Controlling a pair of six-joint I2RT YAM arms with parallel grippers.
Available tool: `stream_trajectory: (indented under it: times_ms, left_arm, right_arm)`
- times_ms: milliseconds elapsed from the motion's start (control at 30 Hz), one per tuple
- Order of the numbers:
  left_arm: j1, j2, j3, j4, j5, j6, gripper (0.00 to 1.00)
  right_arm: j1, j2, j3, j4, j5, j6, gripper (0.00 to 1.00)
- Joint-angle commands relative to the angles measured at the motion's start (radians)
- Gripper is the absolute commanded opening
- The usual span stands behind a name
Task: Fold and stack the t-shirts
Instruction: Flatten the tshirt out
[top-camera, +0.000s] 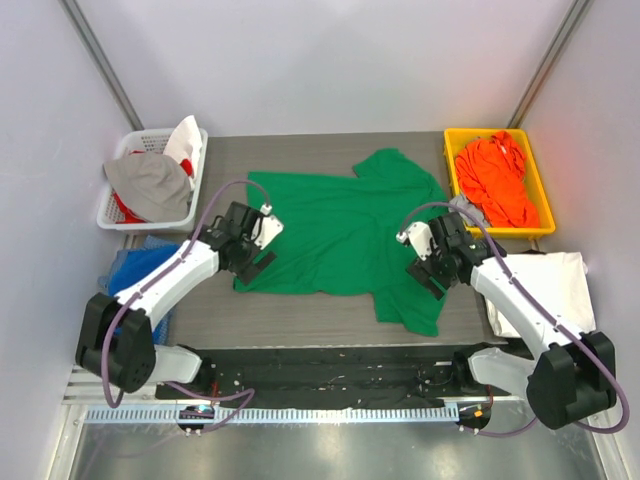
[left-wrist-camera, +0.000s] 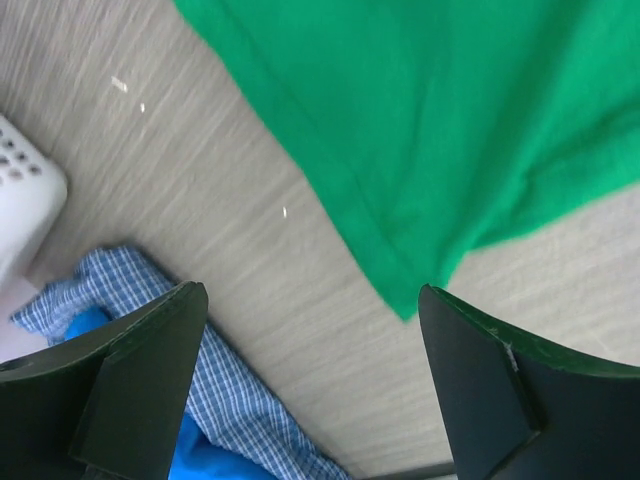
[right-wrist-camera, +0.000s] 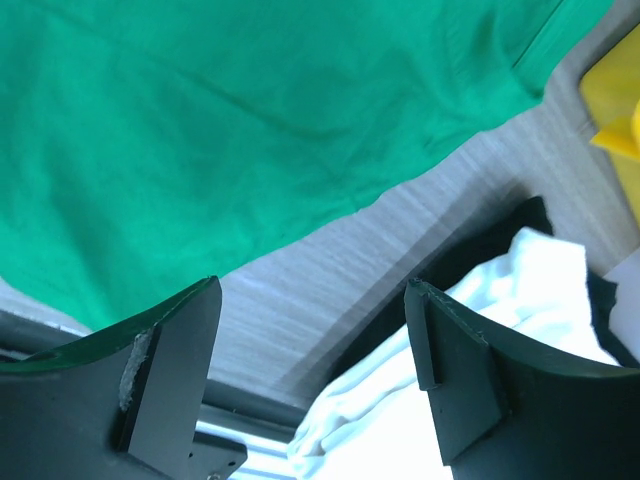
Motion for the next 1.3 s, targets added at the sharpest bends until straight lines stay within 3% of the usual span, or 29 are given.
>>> stream_trajectory:
  times_ms: [0,167,400,667,900,1267]
  left_arm:
    - [-0.001,-0.075,-0.051,-0.075,0.045,-0.013,0.88]
    - [0.001,-0.052,-0.097,-0.115,0.128,-0.007,0.77]
    - [0.001,-0.028,-0.14,-0.067,0.133,0.011,0.72]
    - [0.001,0.07,-0.12,-0.016,0.159,0.028,0.55]
    - [0.001,0.135,-0.094,0.028,0.153,0.036,0.49]
    - [0.001,0.132,-0.089,0.06,0.131,0.021,0.24]
  right_arm:
    - [0.005,-0.045,-0.035,-0.042,-0.009,-0.008,0.8]
    - [0.006,-0.054,-0.024,-0.051,0.009,-0.01,0.79]
    - [0.006,-0.078,-0.043,-0.051,0.018,-0.013,0.78]
    - [0.005,-0.095,-0.041,-0.066,0.026,-0.014,0.77]
    - [0.006,-0.105,-0.05,-0.069,0.038,-0.019,0.77]
    - [0.006,-0.091,-0.05,-0.088,0.005,-0.042,0.74]
